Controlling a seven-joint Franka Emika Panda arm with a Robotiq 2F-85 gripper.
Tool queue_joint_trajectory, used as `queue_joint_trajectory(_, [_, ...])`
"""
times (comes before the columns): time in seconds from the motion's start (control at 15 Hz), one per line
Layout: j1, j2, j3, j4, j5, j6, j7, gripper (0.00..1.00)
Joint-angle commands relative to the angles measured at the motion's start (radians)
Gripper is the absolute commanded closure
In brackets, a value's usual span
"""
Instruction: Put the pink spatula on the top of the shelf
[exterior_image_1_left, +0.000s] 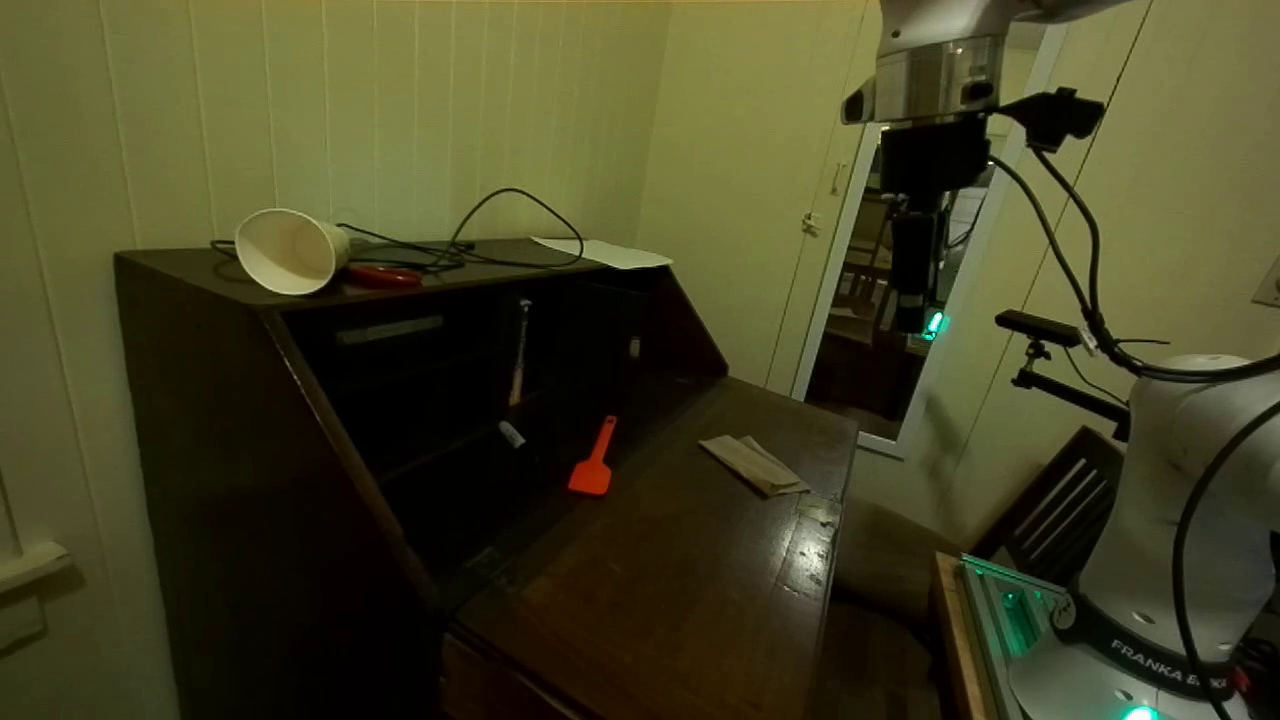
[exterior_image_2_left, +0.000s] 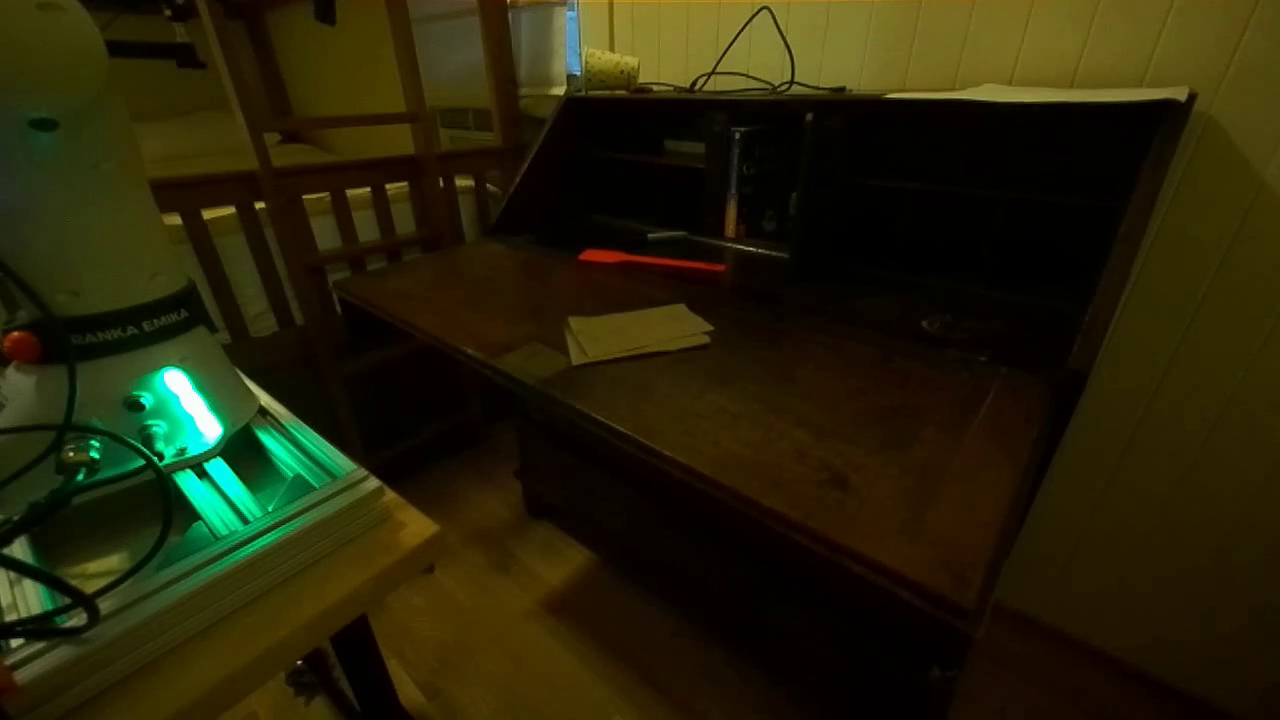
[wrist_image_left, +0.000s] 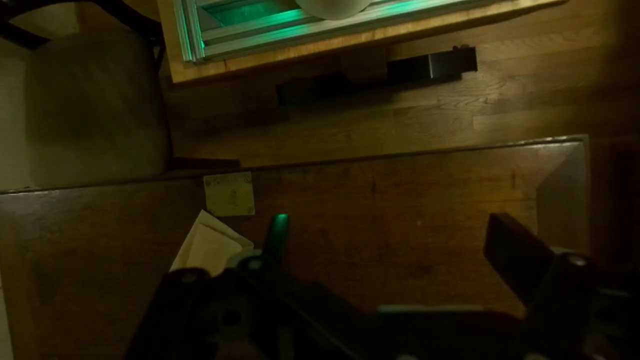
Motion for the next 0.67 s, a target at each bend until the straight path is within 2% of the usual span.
queue_joint_trajectory(0.0, [-0.065, -0.026, -0.071, -0.026, -0.041, 0.089, 0.057, 0.00])
queue_joint_trajectory(0.2, [-0.132, -0.021, -0.131, -0.022, -0.089, 0.180, 0.086, 0.00])
queue_joint_trajectory(0.27, [-0.141, -0.015, -0.158, -0.022, -0.089, 0.198, 0.058, 0.00])
queue_joint_trajectory(0.4, [-0.146, -0.025, -0.218, -0.030, -0.082, 0.225, -0.037, 0.00])
queue_joint_trajectory(0.6, [-0.133, -0.051, -0.317, -0.059, -0.101, 0.286, -0.274, 0.00])
